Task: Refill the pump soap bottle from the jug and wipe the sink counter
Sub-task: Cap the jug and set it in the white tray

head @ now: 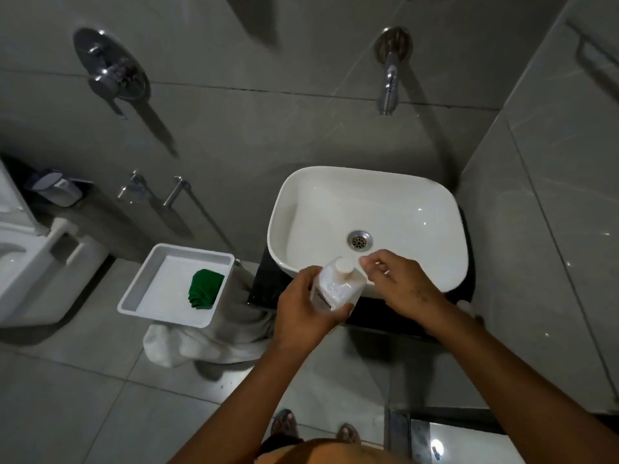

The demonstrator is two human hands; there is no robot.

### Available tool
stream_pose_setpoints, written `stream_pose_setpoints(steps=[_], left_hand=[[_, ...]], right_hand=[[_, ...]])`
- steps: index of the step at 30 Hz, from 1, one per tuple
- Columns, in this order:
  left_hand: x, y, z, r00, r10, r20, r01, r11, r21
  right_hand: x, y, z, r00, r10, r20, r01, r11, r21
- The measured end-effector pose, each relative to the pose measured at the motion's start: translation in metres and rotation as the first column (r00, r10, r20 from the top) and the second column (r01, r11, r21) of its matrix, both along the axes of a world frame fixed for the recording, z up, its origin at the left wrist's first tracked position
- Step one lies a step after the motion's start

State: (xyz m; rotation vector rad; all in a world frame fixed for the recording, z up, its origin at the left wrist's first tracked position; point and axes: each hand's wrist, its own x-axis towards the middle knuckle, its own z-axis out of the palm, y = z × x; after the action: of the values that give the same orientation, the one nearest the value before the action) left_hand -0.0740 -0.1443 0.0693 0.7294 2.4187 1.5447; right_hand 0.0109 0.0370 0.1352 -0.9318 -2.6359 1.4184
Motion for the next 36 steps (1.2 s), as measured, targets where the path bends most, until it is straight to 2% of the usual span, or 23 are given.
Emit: stream_pose_setpoints(steps=[2, 4, 5, 7, 10, 13, 17, 22, 29, 36], left_hand=[[-0.002, -0.01, 0.002, 0.995, 0.1, 0.025, -0.1, 0.995, 0.023], [-0.005, -0.021, 0.004, 0.988, 0.141, 0.065, -0.143, 0.989, 0.029], [-0.007, -0.029, 0.004, 0.985, 0.15, 0.086, -0.153, 0.988, 0.023], [-0.018, -0.05, 0.003, 0.983, 0.136, 0.125, -0.138, 0.99, 0.01], [-0.047, -0.086, -0.004, 0.977, 0.126, 0.171, -0.126, 0.992, -0.011], [-0.088, -0.125, -0.015, 0.947, 0.228, 0.225, -0.228, 0.973, -0.025], [-0.159, -0.189, -0.042, 0.853, 0.444, 0.276, -0.441, 0.894, -0.076], [-0.245, -0.268, -0.096, 0.748, 0.592, 0.299, -0.572, 0.804, -0.163], [-0.331, -0.331, -0.178, 0.729, 0.613, 0.305, -0.572, 0.79, -0.222], [-0.354, -0.34, -0.218, 0.699, 0.634, 0.331, -0.611, 0.77, -0.185]], right_hand=[[-0.006, -0.013, -0.017, 0.987, -0.116, 0.112, 0.15, 0.92, -0.363], [-0.014, -0.035, -0.031, 0.978, -0.1, 0.18, 0.196, 0.725, -0.66], [-0.02, -0.047, -0.038, 0.979, -0.113, 0.17, 0.203, 0.643, -0.738], [-0.038, -0.067, -0.048, 0.977, -0.179, 0.116, 0.198, 0.556, -0.807], [-0.072, -0.096, -0.057, 0.98, -0.188, 0.063, 0.152, 0.51, -0.847], [-0.119, -0.135, -0.067, 0.991, -0.098, 0.094, 0.131, 0.497, -0.858], [-0.212, -0.199, -0.092, 0.992, 0.015, 0.122, 0.099, 0.489, -0.867], [-0.322, -0.287, -0.149, 0.982, 0.099, 0.159, 0.088, 0.506, -0.858], [-0.414, -0.349, -0.247, 0.954, 0.184, 0.238, 0.098, 0.558, -0.824], [-0.44, -0.355, -0.284, 0.955, 0.188, 0.23, 0.075, 0.596, -0.799]])
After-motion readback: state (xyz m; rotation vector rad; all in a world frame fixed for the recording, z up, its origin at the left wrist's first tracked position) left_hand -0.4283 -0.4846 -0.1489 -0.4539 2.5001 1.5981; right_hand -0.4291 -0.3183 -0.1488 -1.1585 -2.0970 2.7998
